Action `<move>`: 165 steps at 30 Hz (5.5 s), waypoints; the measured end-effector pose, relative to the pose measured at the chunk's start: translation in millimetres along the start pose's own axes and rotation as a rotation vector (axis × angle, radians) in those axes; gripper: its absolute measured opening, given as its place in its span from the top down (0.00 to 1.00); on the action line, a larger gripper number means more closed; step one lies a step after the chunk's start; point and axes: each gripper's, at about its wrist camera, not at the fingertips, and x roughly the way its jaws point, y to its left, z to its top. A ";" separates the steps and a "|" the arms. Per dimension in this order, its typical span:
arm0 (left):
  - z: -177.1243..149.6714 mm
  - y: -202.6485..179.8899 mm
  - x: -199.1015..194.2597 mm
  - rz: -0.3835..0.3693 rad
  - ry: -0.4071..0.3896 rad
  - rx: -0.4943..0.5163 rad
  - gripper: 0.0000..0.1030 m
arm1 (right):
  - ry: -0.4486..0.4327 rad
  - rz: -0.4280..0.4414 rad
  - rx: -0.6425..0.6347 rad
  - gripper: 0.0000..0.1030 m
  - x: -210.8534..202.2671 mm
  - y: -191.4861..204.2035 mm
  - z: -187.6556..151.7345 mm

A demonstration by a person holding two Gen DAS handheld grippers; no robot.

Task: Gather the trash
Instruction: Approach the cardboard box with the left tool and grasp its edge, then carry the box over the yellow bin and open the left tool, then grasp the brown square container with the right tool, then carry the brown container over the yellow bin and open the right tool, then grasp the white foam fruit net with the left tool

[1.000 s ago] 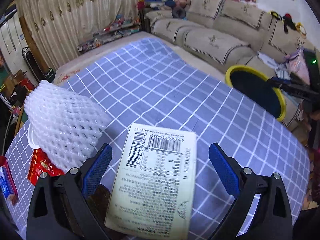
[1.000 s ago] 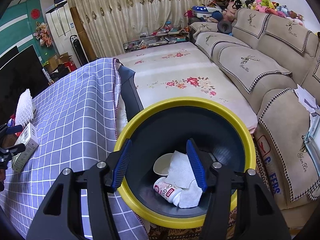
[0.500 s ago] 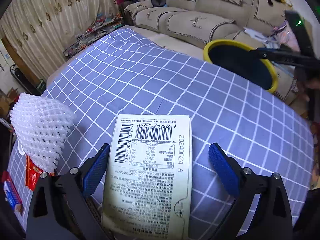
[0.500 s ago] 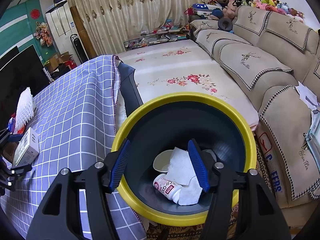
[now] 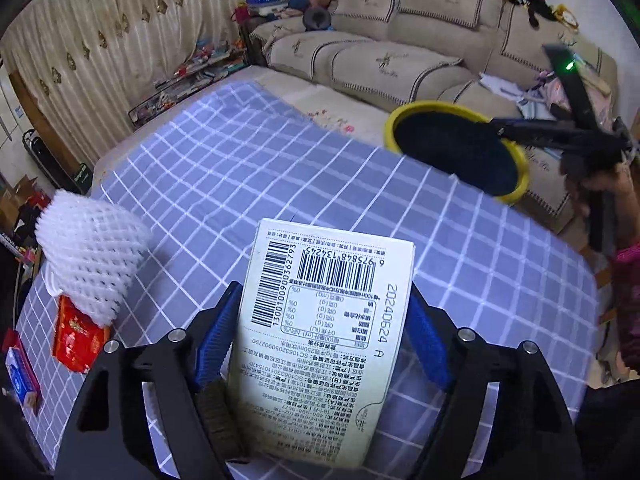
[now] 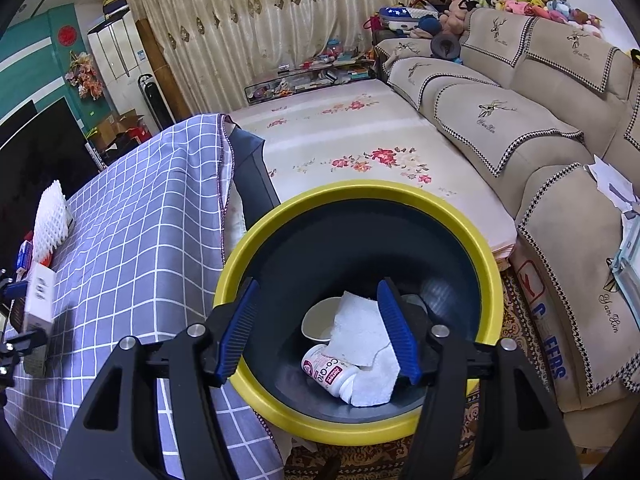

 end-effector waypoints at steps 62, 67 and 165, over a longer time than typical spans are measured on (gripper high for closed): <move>93.0 -68.8 -32.0 -0.003 -0.290 -0.258 0.07 | -0.097 -0.015 0.053 0.43 -74.9 -51.1 -12.9; 20.5 -29.7 -97.4 0.189 -0.357 -0.371 0.05 | -0.059 0.083 -0.063 0.43 -60.8 18.9 -16.5; -90.8 91.7 -63.9 0.256 -0.216 -0.693 0.05 | -0.028 -0.049 -0.059 0.20 1.3 39.2 11.7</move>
